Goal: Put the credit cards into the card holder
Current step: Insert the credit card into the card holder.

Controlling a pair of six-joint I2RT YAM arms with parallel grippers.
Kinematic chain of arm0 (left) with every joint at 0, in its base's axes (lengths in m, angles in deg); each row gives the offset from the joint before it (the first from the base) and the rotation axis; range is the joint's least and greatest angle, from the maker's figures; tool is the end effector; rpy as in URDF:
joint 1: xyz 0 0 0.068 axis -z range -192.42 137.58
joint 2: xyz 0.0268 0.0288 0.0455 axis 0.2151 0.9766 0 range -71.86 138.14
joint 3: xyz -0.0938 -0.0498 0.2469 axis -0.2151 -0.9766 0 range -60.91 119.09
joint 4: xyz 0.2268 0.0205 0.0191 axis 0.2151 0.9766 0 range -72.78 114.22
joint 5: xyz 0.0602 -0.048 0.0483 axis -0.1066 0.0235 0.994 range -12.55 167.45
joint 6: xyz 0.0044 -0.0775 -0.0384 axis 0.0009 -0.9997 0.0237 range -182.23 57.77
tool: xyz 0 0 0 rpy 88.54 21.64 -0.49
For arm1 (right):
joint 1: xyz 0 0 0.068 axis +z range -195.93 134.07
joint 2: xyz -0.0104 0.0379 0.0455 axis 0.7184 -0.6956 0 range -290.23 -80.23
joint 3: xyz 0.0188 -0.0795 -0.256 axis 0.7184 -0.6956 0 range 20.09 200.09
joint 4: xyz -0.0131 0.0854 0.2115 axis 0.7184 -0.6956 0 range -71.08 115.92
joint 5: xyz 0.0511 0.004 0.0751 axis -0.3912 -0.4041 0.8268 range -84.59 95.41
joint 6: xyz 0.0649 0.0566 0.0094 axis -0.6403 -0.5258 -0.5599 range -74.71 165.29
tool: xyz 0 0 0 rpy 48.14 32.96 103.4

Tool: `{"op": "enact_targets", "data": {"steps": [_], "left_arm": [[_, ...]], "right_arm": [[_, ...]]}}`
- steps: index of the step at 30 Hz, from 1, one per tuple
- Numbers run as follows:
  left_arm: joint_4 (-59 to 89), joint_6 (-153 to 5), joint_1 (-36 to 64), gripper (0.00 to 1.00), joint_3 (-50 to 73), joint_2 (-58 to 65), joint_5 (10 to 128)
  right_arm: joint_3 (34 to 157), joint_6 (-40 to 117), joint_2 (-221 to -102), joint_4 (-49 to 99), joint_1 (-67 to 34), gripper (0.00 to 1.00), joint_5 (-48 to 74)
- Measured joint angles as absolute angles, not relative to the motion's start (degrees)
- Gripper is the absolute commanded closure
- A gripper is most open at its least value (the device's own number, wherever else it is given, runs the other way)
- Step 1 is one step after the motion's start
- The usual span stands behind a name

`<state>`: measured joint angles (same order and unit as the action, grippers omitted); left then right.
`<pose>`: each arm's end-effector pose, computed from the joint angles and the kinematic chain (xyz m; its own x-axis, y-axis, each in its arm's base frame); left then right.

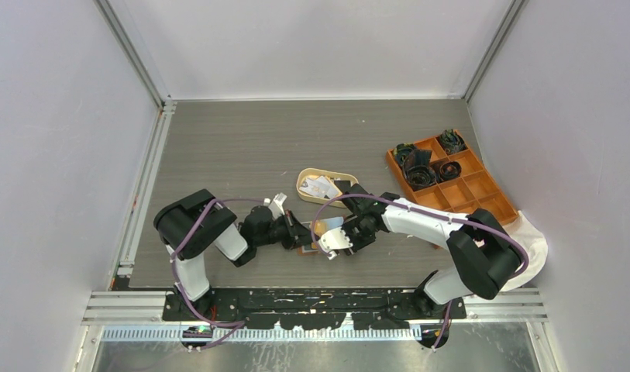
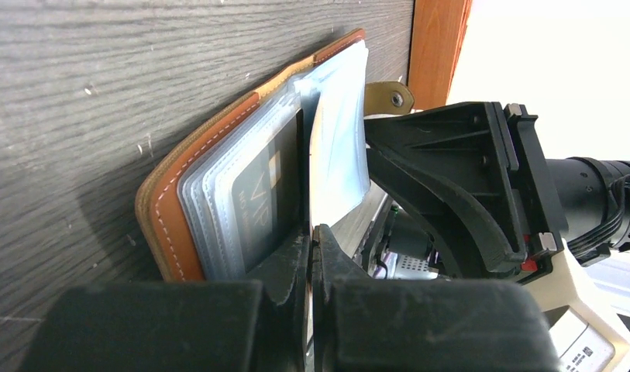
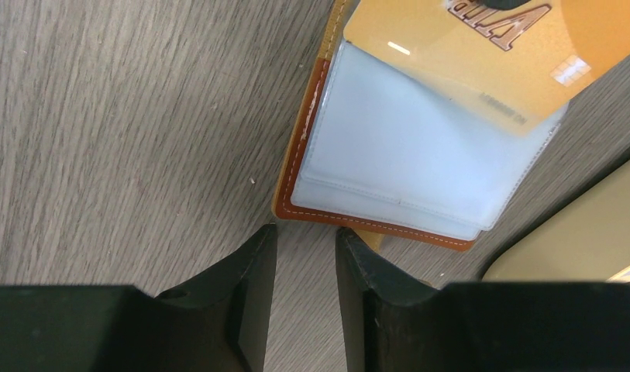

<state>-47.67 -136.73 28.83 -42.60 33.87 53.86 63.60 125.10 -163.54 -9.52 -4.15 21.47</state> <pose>0.2000 -0.2162 0.1018 -0.9271 -0.3615 -0.0991 -0.0418 0.3625 -0.9311 0.1550 0.1667 0.1408 0.5543 -0.7730 -0.3084 -0.8323 -0.5156 -0.2036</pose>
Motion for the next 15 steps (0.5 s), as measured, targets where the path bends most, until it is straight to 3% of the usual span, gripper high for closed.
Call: {"op": "enact_targets", "data": {"steps": [15], "left_arm": [[-38.1, -130.2, 29.1, 1.00, -40.2, 29.4, 55.2]], "right_arm": [[63.7, 125.1, -163.7, -9.5, -3.9, 0.61, 21.6]]}}
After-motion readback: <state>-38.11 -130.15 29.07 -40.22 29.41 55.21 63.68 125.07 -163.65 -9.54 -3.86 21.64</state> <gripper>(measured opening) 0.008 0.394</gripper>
